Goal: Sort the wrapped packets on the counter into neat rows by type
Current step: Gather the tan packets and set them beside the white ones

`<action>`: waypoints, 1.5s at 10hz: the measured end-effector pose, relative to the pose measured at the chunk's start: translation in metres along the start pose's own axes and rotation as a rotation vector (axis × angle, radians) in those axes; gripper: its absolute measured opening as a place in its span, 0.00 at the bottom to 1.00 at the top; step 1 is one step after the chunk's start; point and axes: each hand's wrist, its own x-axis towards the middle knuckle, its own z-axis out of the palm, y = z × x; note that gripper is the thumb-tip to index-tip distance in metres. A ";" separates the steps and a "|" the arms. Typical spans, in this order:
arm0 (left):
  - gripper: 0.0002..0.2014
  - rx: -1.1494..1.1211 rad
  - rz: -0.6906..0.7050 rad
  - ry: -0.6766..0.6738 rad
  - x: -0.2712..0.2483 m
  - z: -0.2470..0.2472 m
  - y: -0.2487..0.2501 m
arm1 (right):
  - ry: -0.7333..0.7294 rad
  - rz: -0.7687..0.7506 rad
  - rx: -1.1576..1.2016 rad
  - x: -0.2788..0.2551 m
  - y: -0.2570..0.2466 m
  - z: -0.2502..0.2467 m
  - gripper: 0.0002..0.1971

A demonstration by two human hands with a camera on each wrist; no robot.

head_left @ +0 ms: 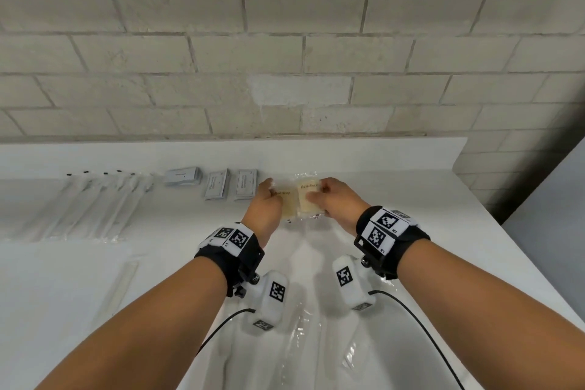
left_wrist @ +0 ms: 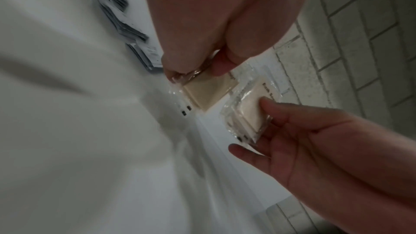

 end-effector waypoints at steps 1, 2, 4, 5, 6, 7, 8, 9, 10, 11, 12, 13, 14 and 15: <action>0.26 0.058 -0.019 0.019 0.020 0.000 0.001 | 0.017 -0.026 -0.059 0.020 0.000 -0.002 0.08; 0.27 0.103 -0.004 0.044 0.045 0.004 0.003 | 0.018 -0.049 -0.088 0.052 0.005 -0.003 0.10; 0.26 0.217 -0.051 0.084 0.090 0.009 -0.005 | 0.022 0.031 -0.151 0.105 0.016 0.000 0.08; 0.27 0.325 -0.107 0.119 0.110 0.007 -0.009 | 0.005 0.097 -0.174 0.125 0.027 0.000 0.04; 0.20 0.058 -0.239 0.194 0.122 0.010 -0.004 | 0.030 0.169 -0.188 0.140 0.034 -0.003 0.05; 0.07 0.853 -0.255 -0.048 0.134 0.014 -0.002 | 0.049 0.228 -0.214 0.150 0.036 -0.008 0.14; 0.15 0.816 -0.263 0.109 0.137 0.017 0.002 | 0.080 0.270 -0.283 0.154 0.039 -0.011 0.19; 0.19 1.008 -0.215 0.116 0.148 0.018 -0.001 | 0.113 0.285 -0.337 0.154 0.039 -0.012 0.19; 0.22 1.056 -0.225 0.127 0.146 0.018 0.004 | 0.132 0.282 -0.385 0.152 0.036 -0.009 0.15; 0.17 1.074 -0.248 0.101 0.148 0.013 0.001 | 0.139 0.291 -0.406 0.150 0.036 -0.007 0.10; 0.16 1.063 -0.217 0.088 0.145 0.010 0.003 | 0.150 0.310 -0.386 0.146 0.032 -0.008 0.19; 0.24 1.025 -0.208 0.113 0.141 0.009 0.006 | 0.089 0.283 -0.436 0.140 0.021 -0.008 0.21; 0.28 1.041 -0.188 0.075 0.139 0.012 0.011 | 0.026 0.236 -0.590 0.138 0.010 -0.004 0.22; 0.23 1.125 -0.120 0.016 0.137 0.013 0.015 | 0.012 0.229 -0.695 0.139 0.006 0.004 0.21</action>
